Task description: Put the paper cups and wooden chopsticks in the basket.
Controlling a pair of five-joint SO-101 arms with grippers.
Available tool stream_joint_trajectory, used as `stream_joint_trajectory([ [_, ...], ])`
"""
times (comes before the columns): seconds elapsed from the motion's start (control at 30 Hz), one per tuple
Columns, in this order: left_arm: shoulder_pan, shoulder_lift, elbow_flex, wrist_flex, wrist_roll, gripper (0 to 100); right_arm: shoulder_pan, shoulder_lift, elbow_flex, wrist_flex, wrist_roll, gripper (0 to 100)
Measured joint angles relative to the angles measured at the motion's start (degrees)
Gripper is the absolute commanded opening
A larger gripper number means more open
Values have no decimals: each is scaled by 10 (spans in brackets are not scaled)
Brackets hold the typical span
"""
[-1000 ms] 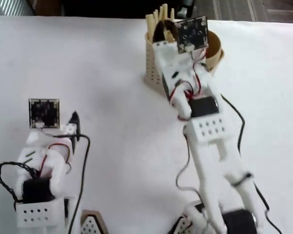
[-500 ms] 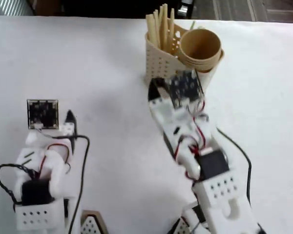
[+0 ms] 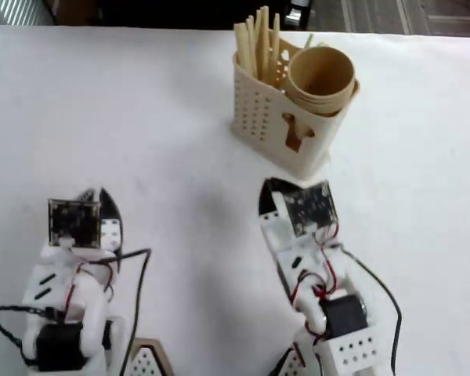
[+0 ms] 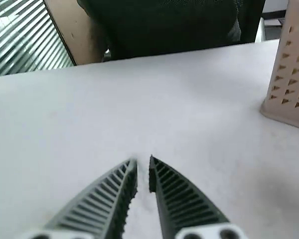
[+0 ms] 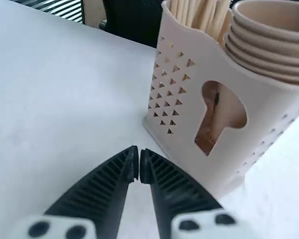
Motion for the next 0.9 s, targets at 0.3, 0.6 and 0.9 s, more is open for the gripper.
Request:
stream_joint_trajectory([
  [0.3, 4, 0, 99, 0, -1, 61, 21, -110, 120, 68, -6, 21],
  [0.6, 4, 9, 215, -55, -1, 58, 21, -112, 120, 202, -65, 19],
  [0.9, 4, 9, 215, -6, -1, 58, 25, -113, 120, 352, -65, 19],
])
